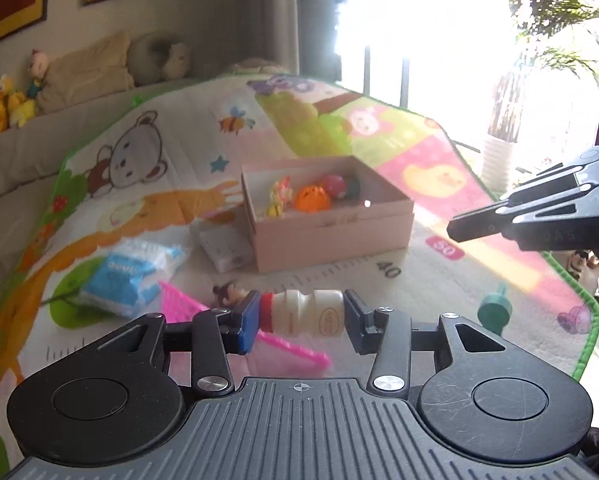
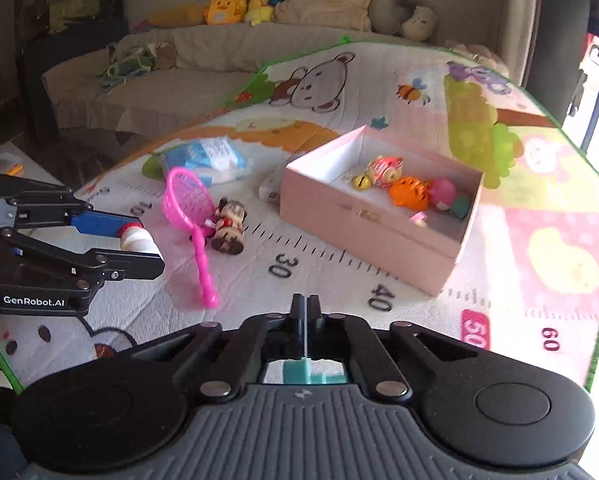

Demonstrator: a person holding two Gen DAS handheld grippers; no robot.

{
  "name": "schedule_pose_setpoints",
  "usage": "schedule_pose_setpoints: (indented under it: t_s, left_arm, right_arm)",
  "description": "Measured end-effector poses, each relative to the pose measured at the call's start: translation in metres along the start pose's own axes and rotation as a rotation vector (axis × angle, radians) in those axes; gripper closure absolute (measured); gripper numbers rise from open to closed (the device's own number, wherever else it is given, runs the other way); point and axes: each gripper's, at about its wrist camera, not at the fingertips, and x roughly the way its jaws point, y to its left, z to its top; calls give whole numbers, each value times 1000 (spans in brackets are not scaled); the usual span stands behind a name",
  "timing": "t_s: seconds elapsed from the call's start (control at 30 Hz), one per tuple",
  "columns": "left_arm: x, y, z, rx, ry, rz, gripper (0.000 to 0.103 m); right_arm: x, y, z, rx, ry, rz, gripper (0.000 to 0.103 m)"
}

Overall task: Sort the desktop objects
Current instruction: 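Drop the white bottle into the pink box with the left tool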

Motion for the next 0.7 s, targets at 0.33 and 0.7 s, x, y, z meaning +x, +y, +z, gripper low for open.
schedule_pose_setpoints:
  t_s: [0.33,0.7]
  left_arm:
    - [80,-11,71,65,-75,-21,55]
    - [131,9,86,27,-47,-11,14]
  right_arm:
    - [-23,-51,30,48,-100,-78,98]
    - [-11,-37,-52,60,77,-43,15]
